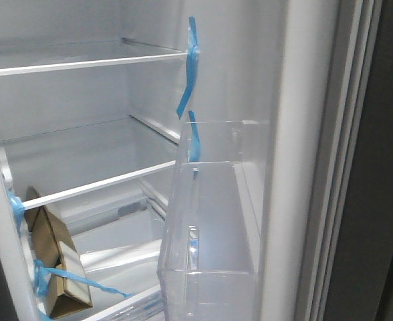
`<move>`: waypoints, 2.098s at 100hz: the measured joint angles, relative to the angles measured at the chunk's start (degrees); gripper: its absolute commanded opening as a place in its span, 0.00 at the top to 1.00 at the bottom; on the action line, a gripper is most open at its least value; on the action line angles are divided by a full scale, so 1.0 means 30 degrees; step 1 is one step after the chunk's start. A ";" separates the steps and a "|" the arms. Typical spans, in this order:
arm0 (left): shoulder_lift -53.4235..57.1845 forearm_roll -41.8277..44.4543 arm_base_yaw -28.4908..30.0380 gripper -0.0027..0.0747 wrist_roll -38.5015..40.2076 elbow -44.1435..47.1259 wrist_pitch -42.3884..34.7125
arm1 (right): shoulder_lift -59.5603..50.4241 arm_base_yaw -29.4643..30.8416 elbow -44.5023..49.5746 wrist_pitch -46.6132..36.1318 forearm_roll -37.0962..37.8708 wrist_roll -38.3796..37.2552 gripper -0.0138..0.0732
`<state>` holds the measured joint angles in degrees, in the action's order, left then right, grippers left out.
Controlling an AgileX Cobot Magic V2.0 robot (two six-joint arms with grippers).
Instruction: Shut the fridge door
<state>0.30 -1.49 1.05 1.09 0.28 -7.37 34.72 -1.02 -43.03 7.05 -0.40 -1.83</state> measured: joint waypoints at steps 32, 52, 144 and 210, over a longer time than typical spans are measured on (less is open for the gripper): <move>0.0000 0.0000 0.0000 0.99 0.0000 0.0000 0.0000 | 0.2327 0.0000 -0.1490 0.0509 -0.2256 0.0939 0.89; 0.0000 0.0000 0.0000 0.99 0.0000 0.0000 0.0000 | 0.2767 0.0000 -0.1490 0.0075 -0.9372 0.6480 0.89; 0.0000 0.0000 0.0000 0.99 0.0000 0.0000 0.0000 | 0.6590 0.0000 -0.1490 -0.4615 -2.8915 0.9697 0.89; 0.0000 0.0000 0.0000 0.99 0.0000 0.0000 0.0000 | 0.9487 0.0000 -0.3459 0.2776 -3.0034 0.4180 0.89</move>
<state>0.30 -1.49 1.05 1.09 0.28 -7.37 63.18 -1.02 -53.41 15.38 -90.50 10.71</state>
